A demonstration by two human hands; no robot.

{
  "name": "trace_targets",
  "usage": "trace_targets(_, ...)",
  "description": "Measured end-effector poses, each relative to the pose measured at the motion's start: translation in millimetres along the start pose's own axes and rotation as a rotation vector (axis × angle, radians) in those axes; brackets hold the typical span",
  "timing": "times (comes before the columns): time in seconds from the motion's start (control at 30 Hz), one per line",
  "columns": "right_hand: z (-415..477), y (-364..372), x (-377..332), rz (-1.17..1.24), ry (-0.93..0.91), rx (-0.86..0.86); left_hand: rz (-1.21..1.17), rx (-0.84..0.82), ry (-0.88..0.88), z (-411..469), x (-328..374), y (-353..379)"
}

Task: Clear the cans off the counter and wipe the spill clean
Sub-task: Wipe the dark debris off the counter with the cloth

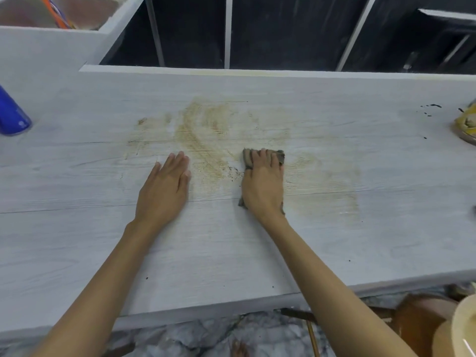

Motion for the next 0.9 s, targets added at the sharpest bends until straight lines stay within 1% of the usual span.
trace_targets(0.07,5,4,-16,0.006,-0.031,0.011,-0.002,0.005,-0.002,0,0,1)
trace_targets(0.23,18,24,-59,0.020,-0.181,-0.014,-0.009,0.011,-0.004,3,0,1)
trace_targets(0.37,-1,25,-51,0.048,-0.354,-0.037,-0.024,0.005,-0.016,2,1,-1)
trace_targets(0.43,-22,19,-39,0.013,-0.432,-0.069,-0.024,-0.004,-0.022,2,0,-2)
trace_targets(0.5,-37,7,-18,-0.044,-0.474,-0.091,-0.019,-0.006,-0.016,1,-1,-2)
trace_targets(0.6,-28,-17,28,-0.191,-0.468,-0.107,-0.025,0.001,-0.003,-1,0,-3)
trace_targets(0.7,5,-25,58,-0.241,-0.366,-0.142,-0.031,0.013,0.002,-2,2,-3)
trace_targets(0.8,40,-11,51,-0.156,-0.295,-0.116,-0.021,0.017,0.005,-2,2,-2)
trace_targets(0.9,52,2,33,-0.104,-0.328,-0.045,-0.014,0.019,0.000,-2,2,-2)
Point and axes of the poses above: each hand's wrist, its own z-axis towards the middle knuckle, its own y-axis out of the palm, x = y × z, the point moved 2 cm from there along z, towards the middle knuckle, and after that the axes turned 6 degrees about -z, right-handed, at the moved point
